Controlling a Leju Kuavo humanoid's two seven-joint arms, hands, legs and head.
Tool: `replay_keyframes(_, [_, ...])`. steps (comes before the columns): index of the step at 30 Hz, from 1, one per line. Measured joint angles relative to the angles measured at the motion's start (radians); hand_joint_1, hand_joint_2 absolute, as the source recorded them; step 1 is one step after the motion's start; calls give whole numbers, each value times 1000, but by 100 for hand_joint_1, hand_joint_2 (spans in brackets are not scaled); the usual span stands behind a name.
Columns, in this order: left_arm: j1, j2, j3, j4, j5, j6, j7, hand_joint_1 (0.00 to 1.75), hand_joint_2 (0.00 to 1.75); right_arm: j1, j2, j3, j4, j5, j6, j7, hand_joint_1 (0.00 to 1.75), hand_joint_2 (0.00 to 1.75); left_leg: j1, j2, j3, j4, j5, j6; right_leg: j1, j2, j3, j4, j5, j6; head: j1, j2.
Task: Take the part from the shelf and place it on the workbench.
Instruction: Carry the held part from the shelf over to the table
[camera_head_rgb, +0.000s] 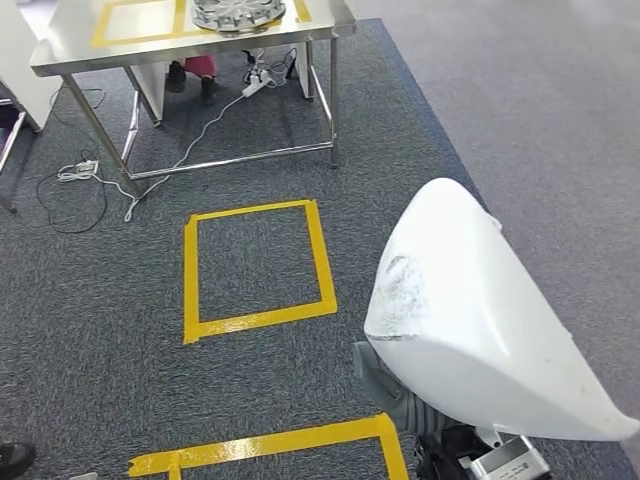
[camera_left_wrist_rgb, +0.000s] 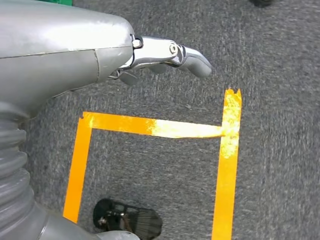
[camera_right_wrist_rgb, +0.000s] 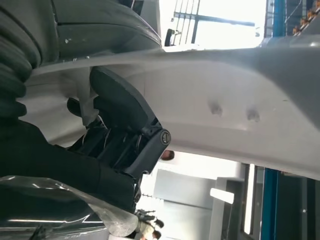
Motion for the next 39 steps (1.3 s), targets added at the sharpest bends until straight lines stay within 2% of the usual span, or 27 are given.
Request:
replay_keyframes(1, [0,0,0,0,2,0,0,0,175,-1,0,0,-1,-1,3,0,175,175,-5,16,15,-32,4,6,3,-10,3,0,-4,6,1,0])
replay_keyframes(2, [1,0,0,0,2,-1,0,0,175,-3,0,0,-1,-1,5,-1,175,175,-10,20,17,-41,-2,11,6,-21,5,-1,-7,11,2,0])
replay_keyframes(3, [3,0,0,0,3,-1,-1,0,175,-6,0,0,-1,-1,7,-1,175,175,-10,11,16,-46,-3,16,7,-32,9,-2,-9,16,3,0])
replay_keyframes(4, [7,0,0,0,3,-1,-1,0,175,-9,0,1,-1,-1,8,-1,175,175,-8,0,16,-49,-2,21,6,-32,11,-2,-14,21,5,0])
replay_keyframes(6, [10,-1,0,0,3,-2,-1,0,175,-11,0,1,-2,0,8,-1,175,175,-1,-23,21,-56,1,33,2,14,-3,33,-40,31,8,0])
replay_keyframes(8, [8,-1,0,0,5,-3,-1,0,175,-10,0,1,-2,-1,6,-1,175,175,3,-49,23,-59,1,41,-1,74,-64,151,-94,36,13,0])
replay_keyframes(9, [7,0,0,0,6,-4,-1,0,175,-9,0,0,-2,-2,6,0,175,175,3,-62,23,-59,1,44,-1,85,-104,219,-118,37,14,0])
replay_keyframes(10, [7,0,0,0,7,-6,-1,0,175,-8,-1,0,-1,-2,6,0,175,175,3,-76,24,-59,0,45,-1,89,-136,268,-127,38,15,0])
replay_keyframes(11, [8,-1,0,0,8,-7,-1,0,175,-7,-1,0,-1,-2,6,0,175,175,2,-91,25,-58,0,45,-1,91,-151,281,-114,38,15,0])
replay_keyframes(12, [9,-1,0,0,8,-8,-1,0,175,-8,-1,0,-1,-3,6,1,175,175,3,-106,28,-58,-1,44,-1,93,-148,254,-83,37,16,0])
replay_keyframes(13, [9,-1,0,0,8,-8,-1,0,175,-8,-1,0,-1,-3,6,1,175,175,3,-121,30,-58,-2,43,-2,103,-128,194,-38,34,16,0])
replay_keyframes(15, [8,-1,0,0,8,-9,-1,0,175,-8,-1,0,0,-3,6,1,175,175,3,-150,31,-54,-5,36,-6,147,-76,68,21,27,15,0])
replay_keyframes(16, [8,-1,0,0,8,-10,-1,0,175,-8,-1,0,0,-3,6,1,175,175,5,-162,27,-53,-5,30,-6,165,-58,30,32,23,15,0])
replay_keyframes(17, [9,-1,0,0,8,-10,-1,0,175,-8,-1,0,0,-3,6,1,175,175,6,-172,23,-52,-4,24,-6,174,-50,17,30,19,15,0])
replay_keyframes(19, [13,0,0,0,8,-11,-1,0,175,-10,-1,0,-1,-3,7,1,175,175,11,-190,17,-53,0,10,-5,155,-43,10,32,11,15,0])
replay_keyframes(20, [14,0,0,0,9,-11,-1,0,175,-11,-1,0,-1,-3,7,1,175,175,10,-179,14,-47,-4,4,-6,144,-39,5,34,6,13,0])
replay_keyframes(21, [14,-1,0,-1,9,-11,-1,0,175,-11,-1,0,-1,-3,7,1,175,175,9,-155,4,-25,-18,-1,-8,131,-34,0,35,0,9,0])
replay_keyframes(23, [10,-2,-1,-1,10,-11,-1,0,175,-8,-1,0,-1,-4,6,1,175,175,8,-91,-42,76,-71,-11,-9,105,-26,-5,33,-9,2,0])
replay_keyframes(24, [8,-2,-1,-1,12,-11,-1,0,175,-7,-1,0,-1,-6,6,2,175,175,10,-74,-75,143,-101,-16,-8,93,-24,-6,31,-11,0,0])
replay_keyframes(25, [8,-2,0,-1,15,-11,-1,0,175,-6,-1,0,-1,-8,6,4,175,175,12,-67,-100,194,-118,-19,-8,84,-24,-5,29,-12,0,0])
replay_keyframes(26, [9,-2,0,-1,17,-12,-1,0,175,-6,-1,-1,-1,-11,6,7,175,175,15,-64,-112,219,-118,-21,-8,77,-23,-5,28,-11,0,0])
replay_keyframes(27, [11,-2,0,-1,20,-12,-1,0,175,-6,-1,-1,-1,-13,6,10,175,175,16,-63,-104,204,-99,-22,-8,72,-21,-5,26,-10,0,0])
replay_keyframes(29, [12,-1,1,-1,21,-13,-1,0,175,-6,-1,-1,-1,-16,7,13,175,175,17,-59,-43,83,-32,-18,-8,66,-14,-5,21,-6,0,0])
replay_keyframes(31, [11,-1,1,-1,23,-14,0,0,175,-6,-1,-2,-1,-19,13,21,175,175,14,-53,14,-27,1,-9,-3,63,-10,-3,15,4,1,0])
replay_keyframes(32, [10,-1,1,-1,26,-15,0,0,175,-6,-1,-3,-1,-23,19,27,175,175,14,-51,25,-51,1,-6,0,62,-11,-1,12,6,1,0])
replay_keyframes(36, [13,-5,1,-1,38,-20,0,0,175,-5,-1,-11,0,-43,42,51,175,175,13,-53,27,-59,-4,-3,2,63,-8,-6,12,-11,2,0])
replay_keyframes(39, [14,-5,1,-2,47,-23,1,0,175,-4,-1,-18,2,-64,59,66,175,175,11,-53,28,-59,-7,3,1,63,-4,-14,15,-6,2,0])
